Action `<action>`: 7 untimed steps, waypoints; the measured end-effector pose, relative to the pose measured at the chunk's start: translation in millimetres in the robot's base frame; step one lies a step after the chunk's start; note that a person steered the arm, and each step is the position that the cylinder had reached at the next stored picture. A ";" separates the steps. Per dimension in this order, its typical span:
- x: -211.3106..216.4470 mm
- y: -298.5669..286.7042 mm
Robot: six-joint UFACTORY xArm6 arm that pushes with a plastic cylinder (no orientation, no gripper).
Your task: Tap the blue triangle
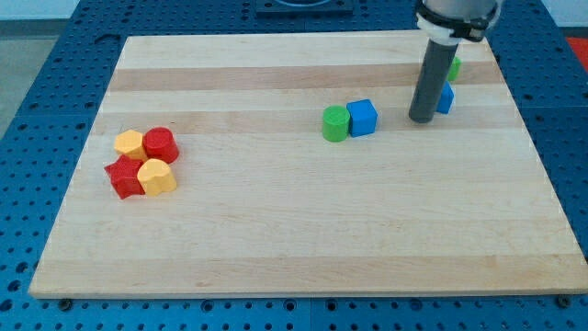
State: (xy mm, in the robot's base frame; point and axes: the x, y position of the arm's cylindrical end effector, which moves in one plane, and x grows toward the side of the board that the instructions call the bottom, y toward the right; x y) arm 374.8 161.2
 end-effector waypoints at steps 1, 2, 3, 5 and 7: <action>-21.0 12.8; -15.4 21.0; 10.2 23.1; 13.7 64.8; -6.5 66.4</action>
State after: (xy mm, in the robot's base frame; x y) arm 368.3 227.6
